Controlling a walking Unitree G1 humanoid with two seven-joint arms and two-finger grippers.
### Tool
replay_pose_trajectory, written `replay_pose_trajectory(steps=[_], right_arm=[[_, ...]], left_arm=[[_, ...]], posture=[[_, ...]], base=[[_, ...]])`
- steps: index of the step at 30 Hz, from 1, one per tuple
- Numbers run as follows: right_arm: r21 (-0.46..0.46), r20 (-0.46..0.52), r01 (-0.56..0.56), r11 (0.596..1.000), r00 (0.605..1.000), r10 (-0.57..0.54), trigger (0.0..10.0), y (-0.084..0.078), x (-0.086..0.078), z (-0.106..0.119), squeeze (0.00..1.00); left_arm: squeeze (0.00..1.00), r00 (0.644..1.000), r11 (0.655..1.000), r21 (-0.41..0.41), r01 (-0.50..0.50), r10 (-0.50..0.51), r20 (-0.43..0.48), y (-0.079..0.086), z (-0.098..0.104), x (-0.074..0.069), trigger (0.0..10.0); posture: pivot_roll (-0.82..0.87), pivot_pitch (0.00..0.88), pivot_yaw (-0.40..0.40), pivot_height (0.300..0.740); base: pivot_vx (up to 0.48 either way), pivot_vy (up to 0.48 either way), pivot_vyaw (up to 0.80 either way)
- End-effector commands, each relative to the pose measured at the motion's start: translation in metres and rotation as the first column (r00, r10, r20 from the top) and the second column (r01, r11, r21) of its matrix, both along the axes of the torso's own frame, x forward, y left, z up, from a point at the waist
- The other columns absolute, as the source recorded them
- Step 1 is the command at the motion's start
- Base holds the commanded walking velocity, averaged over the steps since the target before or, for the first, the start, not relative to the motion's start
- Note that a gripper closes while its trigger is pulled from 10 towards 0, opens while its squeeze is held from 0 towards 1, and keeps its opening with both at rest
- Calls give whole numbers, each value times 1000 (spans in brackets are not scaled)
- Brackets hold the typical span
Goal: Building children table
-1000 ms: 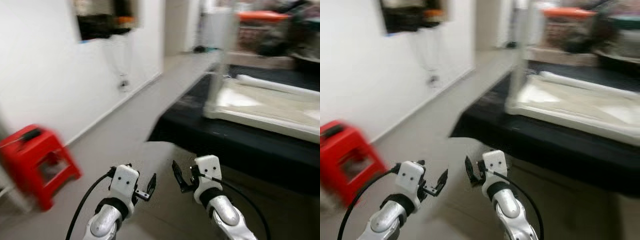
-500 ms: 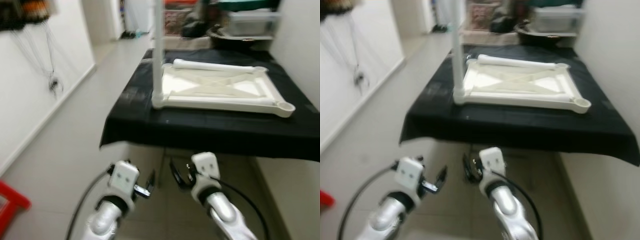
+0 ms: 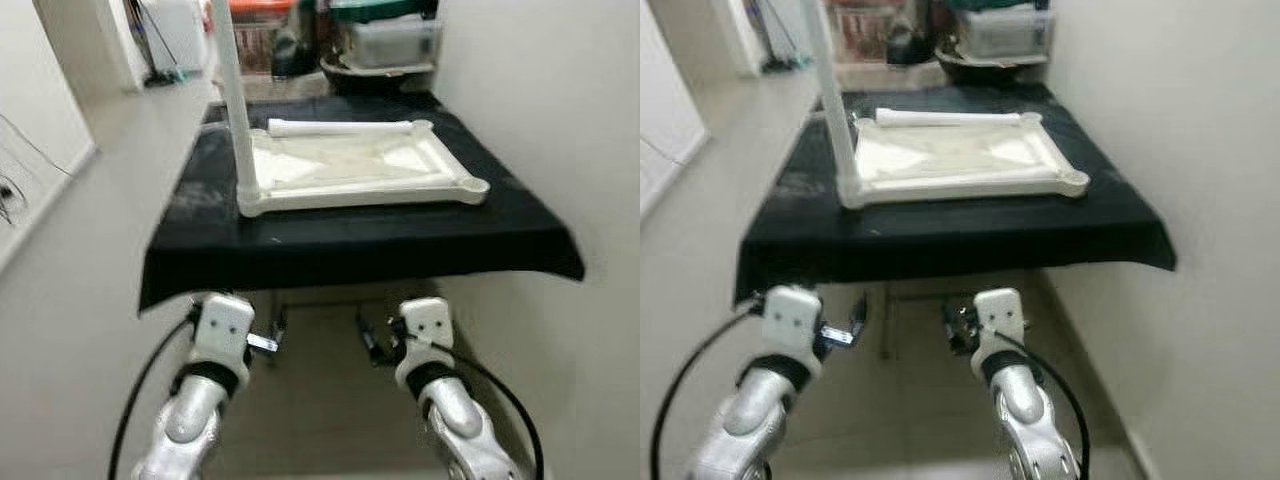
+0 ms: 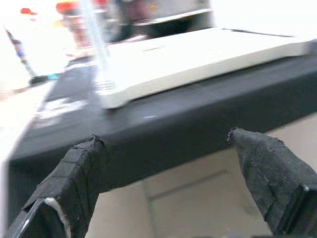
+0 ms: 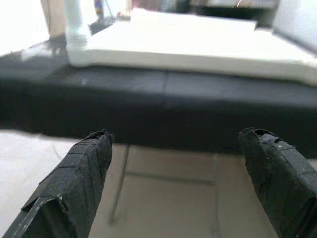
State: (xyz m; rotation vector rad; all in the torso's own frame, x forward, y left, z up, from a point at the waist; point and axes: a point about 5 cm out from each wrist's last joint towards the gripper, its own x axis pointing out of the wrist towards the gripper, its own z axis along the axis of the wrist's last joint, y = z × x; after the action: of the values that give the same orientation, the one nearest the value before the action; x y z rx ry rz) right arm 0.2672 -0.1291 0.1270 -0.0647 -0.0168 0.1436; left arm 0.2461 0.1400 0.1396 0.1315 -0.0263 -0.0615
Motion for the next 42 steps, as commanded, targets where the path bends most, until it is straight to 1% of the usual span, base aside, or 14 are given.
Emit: replay_pose_trajectory(steps=[1, 4, 5, 7, 8, 10, 11, 13, 16, 19, 22, 28, 34, 42], right_arm=[[7, 15, 0, 1000, 1000, 0, 10000, 2, 0, 2, 0], [2, 33, 37, 999, 999, -37, 10000, -4, 3, 5, 0], [9, 51, 94, 995, 994, -95, 10000, -13, 7, 9, 0], [9, 51, 94, 995, 994, -95, 10000, -13, 7, 9, 0], [15, 68, 142, 990, 987, -143, 10000, -21, 10, 12, 0], [15, 68, 142, 990, 987, -143, 10000, -21, 10, 12, 0], [30, 80, 172, 985, 982, -174, 10000, -28, 14, 16, 0], [30, 88, 184, 982, 979, -186, 10000, -32, 17, 18, 0], [18, 111, 160, 987, 981, -161, 10000, -32, 21, 23, 0], [18, 111, 160, 987, 981, -161, 10000, -32, 21, 23, 0], [17, 101, 135, 991, 986, -136, 10000, -26, 22, 20, 0], [21, 81, 149, 989, 985, -150, 10000, -28, 23, 17, 0], [23, 83, 141, 990, 986, -143, 10000, -27, 24, 16, 0], [25, 80, 141, 990, 987, -143, 10000, -27, 23, 14, 0]], left_arm=[[0, 999, 999, 18, -42, 42, -6, 8, -1, -1, 10000], [0, 998, 997, 20, -69, 69, 5, 14, 2, 1, 10000], [0, 995, 995, 29, -97, 97, 16, 21, 5, 3, 10000], [0, 995, 995, 29, -97, 97, 16, 21, 5, 3, 10000], [0, 991, 990, 38, -132, 131, 25, 28, 7, 3, 10000], [0, 991, 990, 38, -132, 131, 25, 28, 7, 3, 10000], [0, 984, 983, 50, -179, 177, 33, 35, 8, 3, 10000], [0, 977, 976, 53, -209, 208, 38, 39, 8, 3, 10000], [0, 970, 969, 57, -239, 236, 48, 43, 9, 4, 10000], [0, 970, 969, 57, -239, 236, 48, 43, 9, 4, 10000], [0, 974, 973, 52, -223, 220, 59, 40, 11, 5, 10000], [0, 976, 976, 44, -211, 209, 54, 39, 10, 4, 10000], [0, 982, 982, 41, -187, 185, 46, 31, 8, 5, 10000], [0, 981, 981, 39, -189, 187, 43, 30, 5, 4, 10000]], posture=[[90, 28, 9, 740], [97, 26, 6, 740], [99, 23, 8, 740], [99, 23, 8, 740], [97, 21, 13, 740], [97, 21, 13, 740], [96, 19, 11, 740], [96, 14, 10, 740], [97, 8, 7, 740], [97, 8, 7, 740], [98, 3, 2, 740], [96, 0, 4, 740], [93, 0, 6, 740], [95, 4, 3, 740]], base=[[0, 0, 0], [0, 0, 0], [0, 0, 0], [0, 0, 0], [0, 0, 0], [0, 0, 0], [0, 0, 0], [0, 0, 0], [170, 0, 194], [255, 0, 581], [311, 0, 669], [343, 0, 0], [348, 0, 0], [349, 0, 0]])
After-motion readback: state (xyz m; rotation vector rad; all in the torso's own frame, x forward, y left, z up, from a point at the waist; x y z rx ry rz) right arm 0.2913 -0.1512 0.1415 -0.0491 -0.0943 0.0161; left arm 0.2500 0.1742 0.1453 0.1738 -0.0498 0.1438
